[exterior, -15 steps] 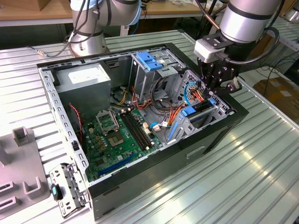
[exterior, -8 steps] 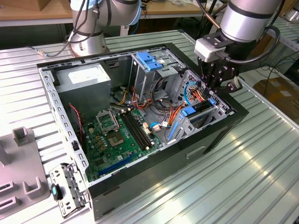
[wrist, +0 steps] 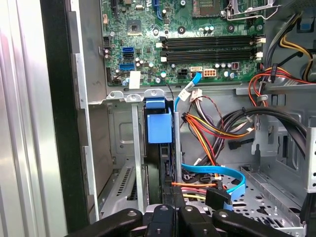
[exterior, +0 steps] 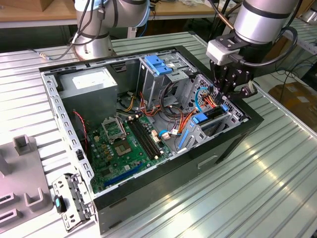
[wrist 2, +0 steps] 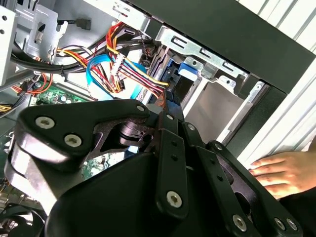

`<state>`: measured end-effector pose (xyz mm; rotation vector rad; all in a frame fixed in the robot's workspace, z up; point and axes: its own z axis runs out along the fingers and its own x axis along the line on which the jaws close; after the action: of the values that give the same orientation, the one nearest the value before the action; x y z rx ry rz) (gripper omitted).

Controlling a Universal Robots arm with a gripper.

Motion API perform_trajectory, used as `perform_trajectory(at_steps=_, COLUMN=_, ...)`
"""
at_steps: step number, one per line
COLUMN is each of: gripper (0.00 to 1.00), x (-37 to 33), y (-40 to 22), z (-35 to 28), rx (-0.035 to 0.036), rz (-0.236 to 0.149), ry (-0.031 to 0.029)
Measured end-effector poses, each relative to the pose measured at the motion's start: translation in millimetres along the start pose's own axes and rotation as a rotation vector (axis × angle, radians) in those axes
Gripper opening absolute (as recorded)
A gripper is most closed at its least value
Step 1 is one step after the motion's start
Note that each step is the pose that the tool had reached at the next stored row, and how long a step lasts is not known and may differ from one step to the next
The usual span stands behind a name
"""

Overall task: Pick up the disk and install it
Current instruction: 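Insert the second disk wire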

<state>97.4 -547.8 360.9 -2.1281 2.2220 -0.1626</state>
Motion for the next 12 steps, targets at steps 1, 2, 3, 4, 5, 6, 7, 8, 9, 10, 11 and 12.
perform_trajectory(at_steps=1, gripper=0.11, x=0.0, y=0.0, z=-0.2, rx=0.0, rz=0.0, ry=0.0)
perform_trajectory(at_steps=2, gripper=0.11, x=0.0, y=0.0, z=-0.4, rx=0.0, rz=0.0, ry=0.0)
perform_trajectory(at_steps=3, gripper=0.11, x=0.0, y=-0.1, z=-0.6, rx=0.0, rz=0.0, ry=0.0)
perform_trajectory(at_steps=4, gripper=0.11, x=0.0, y=-0.1, z=-0.6, rx=0.0, rz=0.0, ry=0.0)
perform_trajectory(at_steps=5, gripper=0.11, x=0.0, y=-0.1, z=-0.6, rx=0.0, rz=0.0, ry=0.0)
perform_trajectory(at_steps=6, gripper=0.11, x=0.0, y=0.0, z=-0.6, rx=-0.0007, rz=0.0, ry=0.0)
perform_trajectory(at_steps=7, gripper=0.11, x=0.0, y=0.0, z=-0.6, rx=-0.0025, rz=0.0, ry=0.0001)
perform_trajectory(at_steps=8, gripper=0.11, x=0.0, y=-0.2, z=-0.7, rx=-0.0128, rz=-0.001, ry=0.0007)
perform_trajectory(at_steps=9, gripper=0.11, x=0.0, y=-0.1, z=-0.7, rx=-0.0241, rz=-0.001, ry=0.0011)
perform_trajectory(at_steps=10, gripper=0.11, x=0.0, y=-0.1, z=-0.5, rx=-0.0415, rz=-0.002, ry=0.0016)
perform_trajectory(at_steps=11, gripper=0.11, x=0.0, y=0.0, z=-0.5, rx=-0.0444, rz=-0.002, ry=0.0018)
perform_trajectory(at_steps=12, gripper=0.11, x=0.0, y=0.0, z=-0.5, rx=-0.0444, rz=-0.002, ry=0.0019)
